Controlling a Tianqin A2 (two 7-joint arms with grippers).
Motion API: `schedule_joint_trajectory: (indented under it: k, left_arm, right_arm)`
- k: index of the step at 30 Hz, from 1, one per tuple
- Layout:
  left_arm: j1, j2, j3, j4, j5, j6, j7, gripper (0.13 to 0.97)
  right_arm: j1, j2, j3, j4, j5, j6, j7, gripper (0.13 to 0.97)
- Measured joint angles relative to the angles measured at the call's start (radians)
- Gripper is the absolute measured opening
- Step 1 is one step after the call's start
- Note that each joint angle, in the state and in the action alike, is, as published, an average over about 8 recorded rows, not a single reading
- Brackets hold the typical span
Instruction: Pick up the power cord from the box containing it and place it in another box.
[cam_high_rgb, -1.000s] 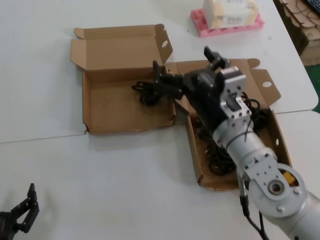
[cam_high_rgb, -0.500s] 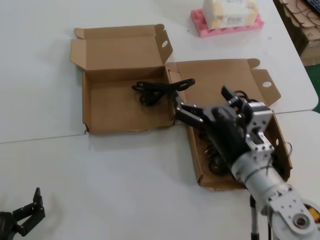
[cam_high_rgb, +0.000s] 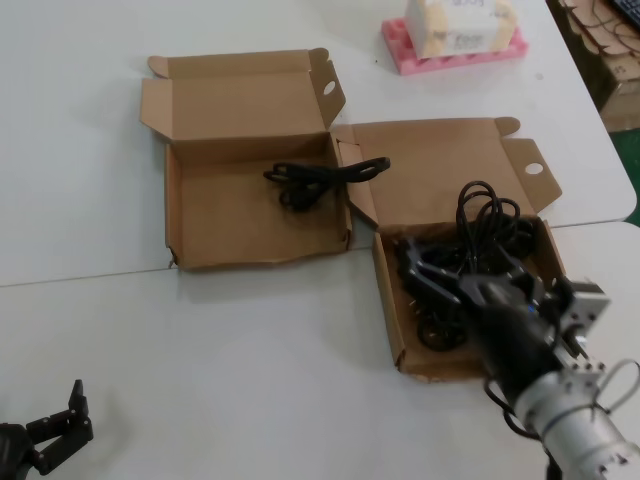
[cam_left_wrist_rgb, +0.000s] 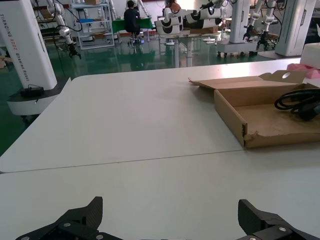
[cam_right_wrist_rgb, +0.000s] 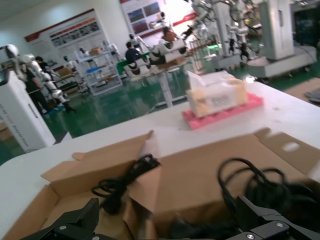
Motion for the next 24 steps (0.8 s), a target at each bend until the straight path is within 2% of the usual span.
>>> schedule_joint_trajectory:
  k: [14, 24]
  left_arm:
    - [0.0, 0.0, 0.0, 0.0, 0.0, 0.0, 0.0, 0.965]
    - [0.0, 0.0, 0.0, 0.0, 0.0, 0.0, 0.0, 0.966]
  right_arm:
    - [-0.212, -0.017, 0.181, 0.086, 0.046, -0.071, 0.0, 0.966]
    - [-0.237, -0.019, 0.203, 0.096, 0.052, -0.079, 0.0, 0.966]
